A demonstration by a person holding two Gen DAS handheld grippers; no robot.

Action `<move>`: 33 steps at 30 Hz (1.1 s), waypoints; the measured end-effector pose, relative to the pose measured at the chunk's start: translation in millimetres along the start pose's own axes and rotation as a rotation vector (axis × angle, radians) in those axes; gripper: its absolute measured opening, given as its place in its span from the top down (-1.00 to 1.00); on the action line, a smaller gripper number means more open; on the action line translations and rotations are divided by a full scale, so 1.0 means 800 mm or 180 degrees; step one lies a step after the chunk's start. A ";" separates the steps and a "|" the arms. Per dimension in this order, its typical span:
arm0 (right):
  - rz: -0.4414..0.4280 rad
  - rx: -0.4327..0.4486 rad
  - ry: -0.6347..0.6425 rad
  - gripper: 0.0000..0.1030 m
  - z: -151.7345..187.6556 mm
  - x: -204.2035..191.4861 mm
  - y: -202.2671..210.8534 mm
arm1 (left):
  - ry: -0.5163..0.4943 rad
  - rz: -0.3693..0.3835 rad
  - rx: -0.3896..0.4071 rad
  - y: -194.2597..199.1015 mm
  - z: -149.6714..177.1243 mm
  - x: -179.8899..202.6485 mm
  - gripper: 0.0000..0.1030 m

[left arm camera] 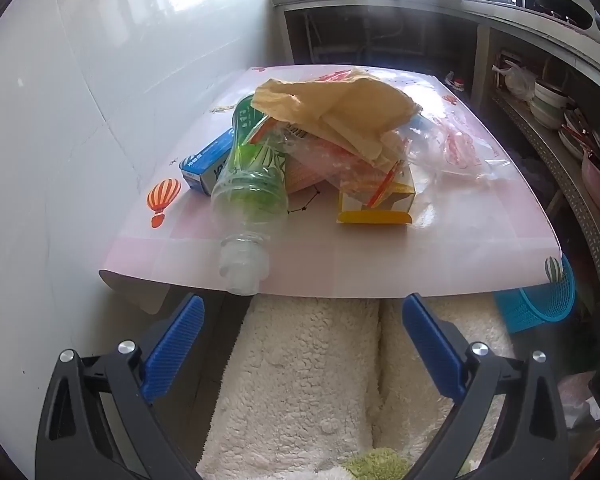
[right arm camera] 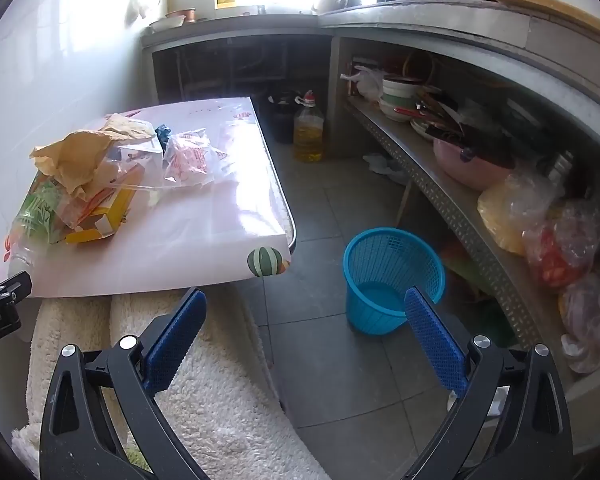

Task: Collect trash

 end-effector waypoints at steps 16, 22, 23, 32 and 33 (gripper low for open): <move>0.0002 0.0010 -0.0006 -0.85 0.000 0.001 0.002 | -0.0022 0.0022 0.0011 0.000 -0.001 0.001 -0.89; 0.0000 -0.0003 -0.0007 -0.85 0.001 0.001 0.001 | -0.0038 0.0019 -0.0014 -0.003 0.003 0.004 -0.89; 0.0002 0.0000 -0.0008 -0.85 0.001 0.001 0.001 | -0.0043 0.0017 -0.0017 -0.003 0.003 0.004 -0.89; 0.0004 0.0015 -0.0015 -0.85 0.001 0.001 0.001 | -0.0054 0.0004 -0.0015 -0.005 0.003 0.004 -0.89; 0.0004 0.0014 -0.0018 -0.85 0.001 0.002 0.001 | -0.0054 0.0005 -0.0016 -0.005 0.003 0.004 -0.89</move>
Point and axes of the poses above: each gripper's, at about its wrist camera, not at the fingertips, and y roughly against the way its jaws point, x to its right, z to its underside, the point moved 9 cm from there along -y, roughly the way its jaws point, and after that the axes turned 14 degrees about -y, right-handed, at the moved point
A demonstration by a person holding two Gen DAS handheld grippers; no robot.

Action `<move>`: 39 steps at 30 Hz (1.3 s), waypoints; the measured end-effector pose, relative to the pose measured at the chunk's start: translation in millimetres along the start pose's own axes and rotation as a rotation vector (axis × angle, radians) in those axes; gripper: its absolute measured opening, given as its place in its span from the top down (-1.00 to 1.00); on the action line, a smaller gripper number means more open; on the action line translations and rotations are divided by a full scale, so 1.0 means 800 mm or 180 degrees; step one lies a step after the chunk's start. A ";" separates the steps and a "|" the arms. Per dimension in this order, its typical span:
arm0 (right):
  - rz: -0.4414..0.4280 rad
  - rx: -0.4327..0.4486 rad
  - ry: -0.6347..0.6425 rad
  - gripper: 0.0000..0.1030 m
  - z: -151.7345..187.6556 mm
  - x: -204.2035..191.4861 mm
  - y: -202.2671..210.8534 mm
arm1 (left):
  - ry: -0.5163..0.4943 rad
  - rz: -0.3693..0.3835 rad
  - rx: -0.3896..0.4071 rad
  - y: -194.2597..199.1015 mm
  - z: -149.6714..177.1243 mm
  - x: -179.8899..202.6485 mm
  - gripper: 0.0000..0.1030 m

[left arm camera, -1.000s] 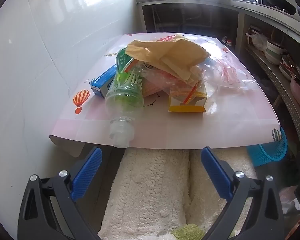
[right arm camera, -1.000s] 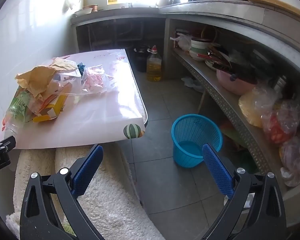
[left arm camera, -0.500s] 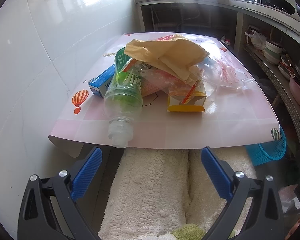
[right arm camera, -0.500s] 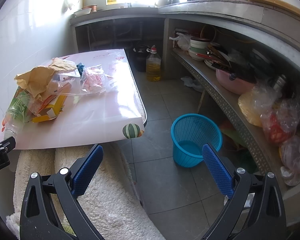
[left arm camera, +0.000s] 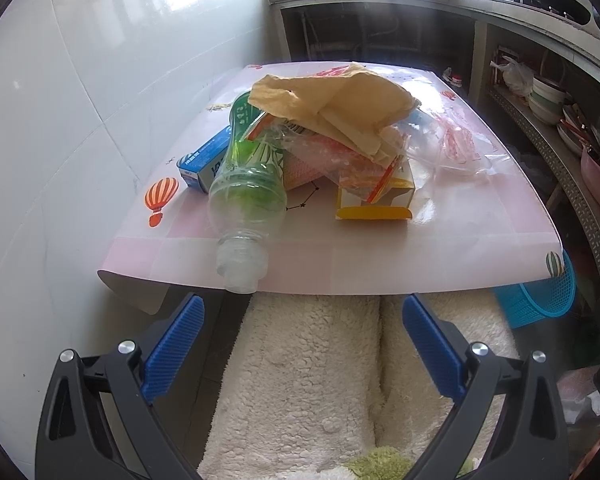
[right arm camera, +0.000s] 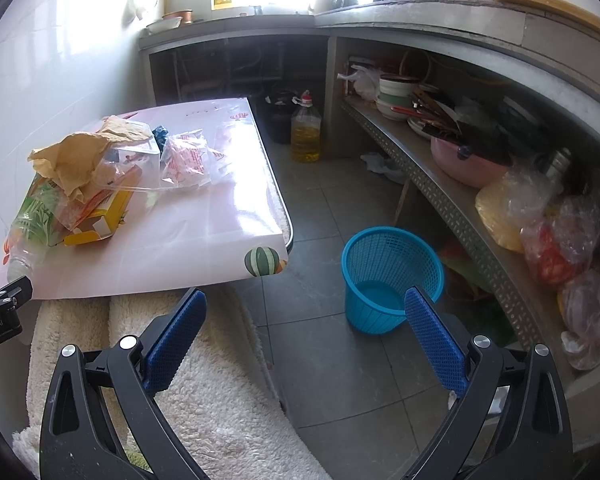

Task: Collect trash

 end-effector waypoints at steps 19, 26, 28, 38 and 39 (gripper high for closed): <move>-0.0002 -0.0006 -0.0013 -0.85 0.001 0.001 0.000 | -0.0027 -0.0045 -0.0020 -0.003 0.003 -0.001 -0.89; -0.0005 -0.0002 -0.0011 -0.85 0.001 0.000 0.000 | -0.0026 -0.0046 -0.0020 -0.003 0.003 -0.001 -0.89; -0.0007 -0.0002 -0.0012 -0.85 0.001 0.000 0.000 | -0.0024 -0.0046 -0.0020 -0.003 0.003 -0.001 -0.89; -0.0005 0.0008 -0.0019 -0.85 0.000 -0.002 0.001 | -0.0030 -0.0045 -0.0024 -0.003 0.003 -0.001 -0.89; -0.0004 0.0009 -0.0019 -0.85 0.000 -0.001 0.001 | -0.0031 -0.0045 -0.0026 -0.003 0.003 0.000 -0.89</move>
Point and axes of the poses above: each gripper's, at about its wrist camera, not at the fingertips, and y roughly against the way its jaws point, x to its right, z to its underside, the point moved 9 cm from there along -y, roughly the way its jaws point, and after that the axes turned 14 degrees about -y, right-handed, at the moved point
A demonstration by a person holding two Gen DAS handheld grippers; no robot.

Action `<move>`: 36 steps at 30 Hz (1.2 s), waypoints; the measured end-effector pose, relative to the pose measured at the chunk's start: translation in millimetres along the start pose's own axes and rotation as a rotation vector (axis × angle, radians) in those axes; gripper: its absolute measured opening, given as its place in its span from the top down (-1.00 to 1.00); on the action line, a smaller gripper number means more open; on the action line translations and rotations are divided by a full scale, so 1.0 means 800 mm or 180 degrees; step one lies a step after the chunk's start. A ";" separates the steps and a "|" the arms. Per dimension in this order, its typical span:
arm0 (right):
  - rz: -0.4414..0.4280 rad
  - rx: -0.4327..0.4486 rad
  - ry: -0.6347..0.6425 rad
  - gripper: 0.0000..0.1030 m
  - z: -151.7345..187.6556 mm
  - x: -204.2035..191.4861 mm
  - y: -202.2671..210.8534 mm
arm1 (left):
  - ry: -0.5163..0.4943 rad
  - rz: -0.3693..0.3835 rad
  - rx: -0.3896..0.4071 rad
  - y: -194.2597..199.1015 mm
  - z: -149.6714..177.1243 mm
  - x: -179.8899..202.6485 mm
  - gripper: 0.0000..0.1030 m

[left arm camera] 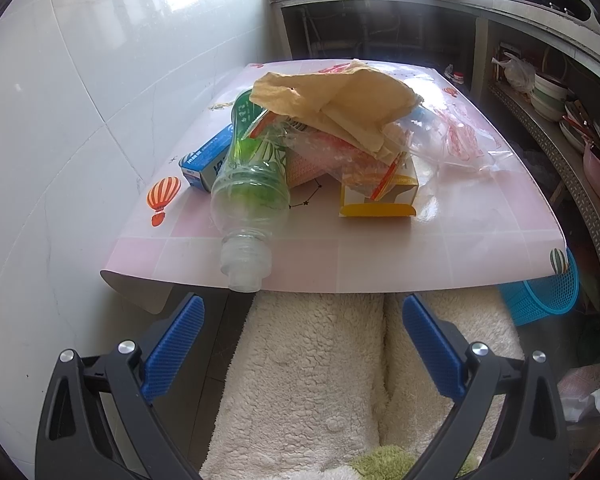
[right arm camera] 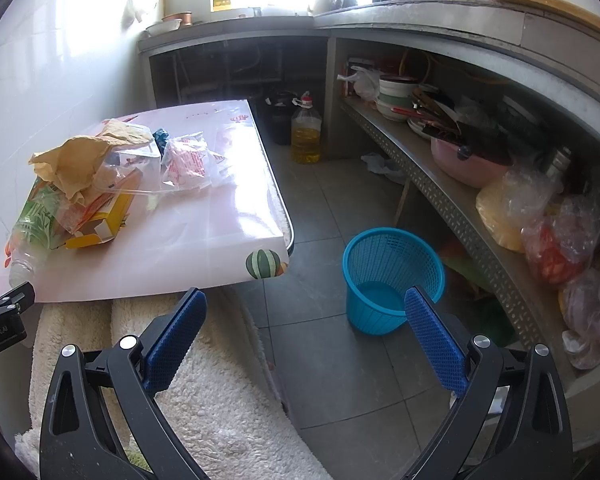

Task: Collect trash

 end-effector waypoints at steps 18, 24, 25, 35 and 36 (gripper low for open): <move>-0.0194 0.0250 0.0126 -0.85 -0.082 -0.045 -0.019 | 0.0201 0.0014 0.0356 0.003 -0.070 -0.073 -0.89; -0.0373 0.0227 0.0138 -0.85 -0.111 -0.074 -0.038 | 0.0281 0.0834 0.0893 0.003 -0.128 -0.083 -0.89; -0.0394 0.0209 0.0135 -0.85 -0.115 -0.079 -0.042 | 0.0288 0.0988 0.0955 0.002 -0.140 -0.081 -0.89; -0.0371 0.0031 0.0080 -0.85 -0.131 -0.090 -0.082 | -0.0407 0.0954 0.0509 -0.083 -0.231 -0.024 -0.89; -0.0366 0.0020 0.0073 -0.85 -0.132 -0.090 -0.086 | -0.0434 0.0920 0.0430 -0.098 -0.230 -0.022 -0.89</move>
Point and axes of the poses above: each gripper's, at about its wrist camera, not at the fingertips, and y roughly against the way its jaws point, x to its right, z to its underside, the point moved 9 cm from there along -y, roughly the way its jaws point, and after that the axes turned 14 degrees about -y, right-handed, at the moved point
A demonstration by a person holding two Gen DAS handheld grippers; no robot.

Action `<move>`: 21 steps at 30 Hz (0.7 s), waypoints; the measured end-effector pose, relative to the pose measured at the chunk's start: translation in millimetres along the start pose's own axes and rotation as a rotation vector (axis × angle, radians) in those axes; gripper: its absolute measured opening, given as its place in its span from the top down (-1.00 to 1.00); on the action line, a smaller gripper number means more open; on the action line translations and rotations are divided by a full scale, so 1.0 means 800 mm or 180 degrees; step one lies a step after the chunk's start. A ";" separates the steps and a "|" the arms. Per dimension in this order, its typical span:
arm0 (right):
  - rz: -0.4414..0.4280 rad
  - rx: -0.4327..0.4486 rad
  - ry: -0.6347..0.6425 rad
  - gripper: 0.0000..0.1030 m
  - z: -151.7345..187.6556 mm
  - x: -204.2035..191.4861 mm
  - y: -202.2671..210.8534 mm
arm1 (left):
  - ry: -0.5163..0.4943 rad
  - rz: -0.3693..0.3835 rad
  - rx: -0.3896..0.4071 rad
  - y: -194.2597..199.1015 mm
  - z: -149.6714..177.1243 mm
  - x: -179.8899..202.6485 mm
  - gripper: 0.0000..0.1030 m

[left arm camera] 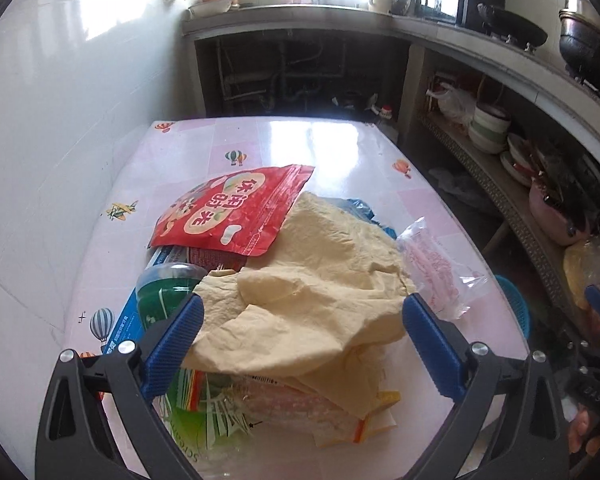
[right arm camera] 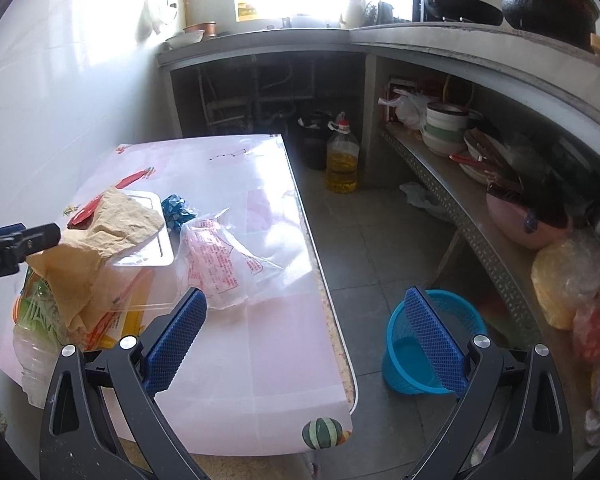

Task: Collect trash
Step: 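Grasp the tan cloth with the left tool while the right tool grasps the clear printed bag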

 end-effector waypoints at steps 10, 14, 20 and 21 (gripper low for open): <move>-0.0041 -0.0044 -0.0027 -0.85 -0.017 -0.002 -0.025 | -0.0363 -0.0078 -0.0239 -0.035 0.019 0.009 -0.24; -0.0124 -0.0030 -0.0005 -0.85 -0.027 -0.008 -0.031 | -0.0390 0.0012 -0.0288 -0.036 0.029 0.010 0.34; -0.0508 -0.0336 -0.0063 -0.85 -0.035 -0.021 -0.059 | -0.0306 0.0055 -0.0219 -0.020 0.028 0.001 0.81; -0.0586 -0.0419 -0.0066 -0.85 -0.033 -0.026 -0.065 | -0.0304 0.0046 -0.0179 -0.015 0.026 -0.001 0.83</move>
Point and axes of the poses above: each gripper's, at about its wrist camera, not at the fingertips, and y roughly against the way its jaws point, x to its right, z to its underside, the point moved 9 cm from there along -y, roughly the way its jaws point, and after that the axes turned 14 degrees about -y, right-handed, at the moved point
